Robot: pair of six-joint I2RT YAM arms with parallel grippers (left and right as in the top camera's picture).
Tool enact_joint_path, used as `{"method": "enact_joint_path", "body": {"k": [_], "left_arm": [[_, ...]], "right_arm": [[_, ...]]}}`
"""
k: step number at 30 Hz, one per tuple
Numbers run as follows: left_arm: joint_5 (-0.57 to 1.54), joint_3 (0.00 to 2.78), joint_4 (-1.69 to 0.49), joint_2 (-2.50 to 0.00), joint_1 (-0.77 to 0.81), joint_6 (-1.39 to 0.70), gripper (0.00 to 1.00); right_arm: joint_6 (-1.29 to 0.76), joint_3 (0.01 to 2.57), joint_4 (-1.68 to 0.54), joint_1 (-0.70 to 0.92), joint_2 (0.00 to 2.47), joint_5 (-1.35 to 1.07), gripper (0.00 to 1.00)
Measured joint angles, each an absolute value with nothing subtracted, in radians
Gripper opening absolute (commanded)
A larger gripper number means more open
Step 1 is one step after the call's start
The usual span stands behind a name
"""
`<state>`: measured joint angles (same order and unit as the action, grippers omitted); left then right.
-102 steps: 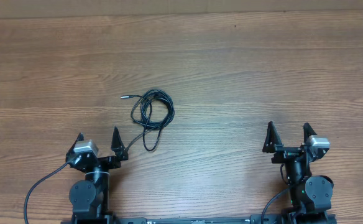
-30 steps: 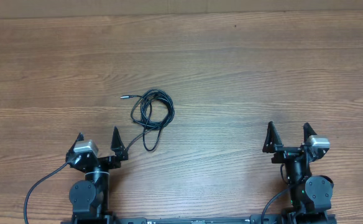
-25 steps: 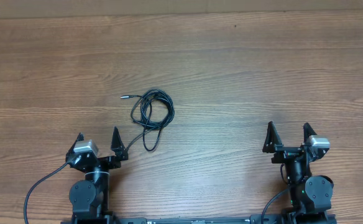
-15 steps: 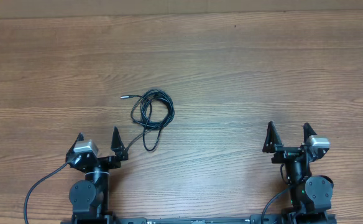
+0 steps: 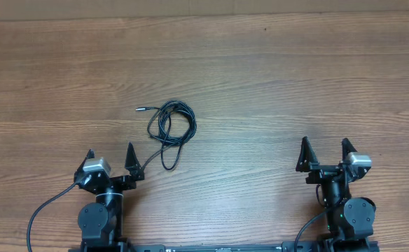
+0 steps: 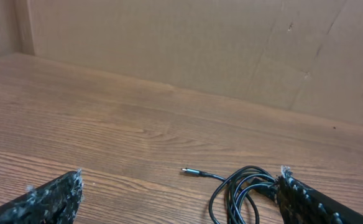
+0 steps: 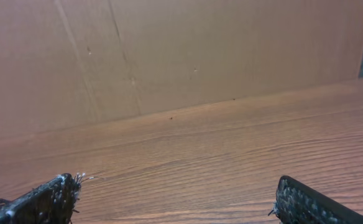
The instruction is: Untangle cables
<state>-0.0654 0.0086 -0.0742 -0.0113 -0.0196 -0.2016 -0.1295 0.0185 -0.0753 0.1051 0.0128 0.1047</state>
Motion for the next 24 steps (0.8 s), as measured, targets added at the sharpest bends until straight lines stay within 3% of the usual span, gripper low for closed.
{"method": "enact_joint_path", "body": {"k": [24], "left_arm": [[-0.059, 0.009, -0.030, -0.011, -0.020, -0.202, 0.99]], "right_arm": [[-0.130, 0.019, -0.075, 0.105, 0.013, 0.105, 1.00]]}}
